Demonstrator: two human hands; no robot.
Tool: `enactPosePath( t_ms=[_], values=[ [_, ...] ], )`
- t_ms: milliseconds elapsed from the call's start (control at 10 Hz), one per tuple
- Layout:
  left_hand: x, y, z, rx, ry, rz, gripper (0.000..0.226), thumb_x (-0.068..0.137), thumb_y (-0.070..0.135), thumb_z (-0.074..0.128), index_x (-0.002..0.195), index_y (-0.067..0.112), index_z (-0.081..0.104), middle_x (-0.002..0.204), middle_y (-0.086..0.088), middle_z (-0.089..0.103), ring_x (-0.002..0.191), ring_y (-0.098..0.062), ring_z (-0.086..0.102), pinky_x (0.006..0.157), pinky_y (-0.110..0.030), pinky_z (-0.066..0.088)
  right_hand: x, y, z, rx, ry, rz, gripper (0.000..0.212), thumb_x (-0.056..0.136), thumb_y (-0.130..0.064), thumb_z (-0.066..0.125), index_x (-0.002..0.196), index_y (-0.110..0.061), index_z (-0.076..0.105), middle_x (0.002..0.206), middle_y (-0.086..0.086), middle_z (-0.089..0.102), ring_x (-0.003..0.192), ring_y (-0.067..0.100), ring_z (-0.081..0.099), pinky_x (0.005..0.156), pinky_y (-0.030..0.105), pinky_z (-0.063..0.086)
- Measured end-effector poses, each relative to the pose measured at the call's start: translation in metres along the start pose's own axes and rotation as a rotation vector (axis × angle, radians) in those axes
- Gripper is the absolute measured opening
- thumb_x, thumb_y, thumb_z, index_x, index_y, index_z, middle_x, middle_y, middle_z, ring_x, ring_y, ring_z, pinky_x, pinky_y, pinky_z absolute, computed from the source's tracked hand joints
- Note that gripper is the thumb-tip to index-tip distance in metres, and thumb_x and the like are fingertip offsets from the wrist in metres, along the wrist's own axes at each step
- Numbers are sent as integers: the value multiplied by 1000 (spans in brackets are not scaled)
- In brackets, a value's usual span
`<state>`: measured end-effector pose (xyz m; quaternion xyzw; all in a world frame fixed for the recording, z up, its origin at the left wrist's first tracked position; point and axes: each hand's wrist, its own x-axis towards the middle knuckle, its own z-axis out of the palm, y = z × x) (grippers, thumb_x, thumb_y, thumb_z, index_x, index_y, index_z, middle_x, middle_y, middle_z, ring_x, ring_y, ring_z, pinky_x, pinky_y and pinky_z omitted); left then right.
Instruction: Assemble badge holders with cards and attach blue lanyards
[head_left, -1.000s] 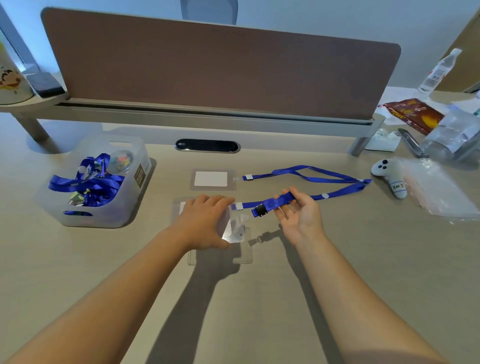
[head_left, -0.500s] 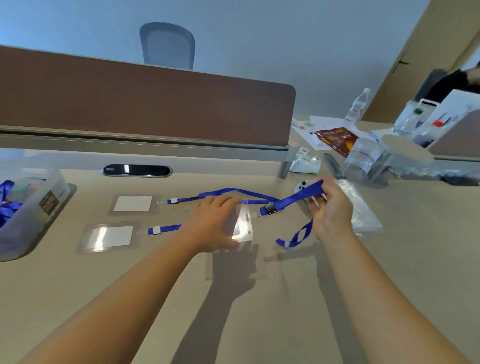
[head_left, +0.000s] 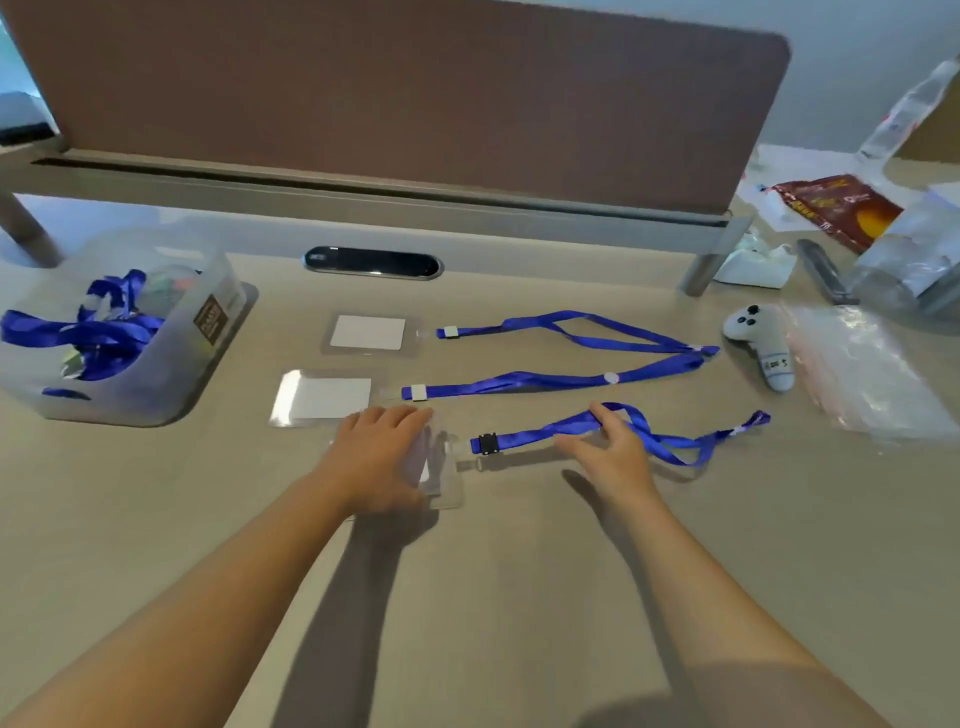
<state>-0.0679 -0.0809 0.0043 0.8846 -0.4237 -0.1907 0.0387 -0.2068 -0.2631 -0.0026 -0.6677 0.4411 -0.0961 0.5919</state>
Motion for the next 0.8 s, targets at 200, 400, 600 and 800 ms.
enactPosePath(
  t_ms=[200, 400, 600, 800],
  values=[
    [4, -49, 25, 7, -60, 0, 93, 65, 47, 70, 138, 24, 16, 148, 0, 27, 135, -25, 24, 113, -42, 20, 9, 29, 42, -500, 65, -78, 61, 84, -35, 57, 139, -19, 37, 146, 6, 39, 138, 22, 29, 114, 39, 26],
    [11, -70, 19, 41, -84, 21, 95, 64, 46, 72, 138, 24, 17, 148, 0, 26, 135, -25, 22, 114, -40, 18, 9, 30, 63, -852, 75, -96, 56, 91, -41, 40, 143, -24, 28, 143, 11, 36, 137, 27, 27, 113, 41, 25],
    [4, -82, 16, 78, -114, 7, 87, 66, 45, 70, 137, 23, 23, 141, -2, 31, 130, -25, 26, 111, -36, 23, 1, 25, 70, -993, 84, -75, 57, 90, -45, 39, 143, -34, 21, 141, 9, 32, 134, 27, 27, 111, 42, 22],
    [-13, -84, 14, 104, -119, -43, 88, 67, 40, 71, 137, 22, 21, 144, -4, 27, 132, -27, 24, 110, -38, 26, -13, 13, 66, -968, 54, -70, 54, 92, -41, 36, 144, -29, 22, 137, 9, 40, 126, 27, 39, 104, 40, 32]
  ],
)
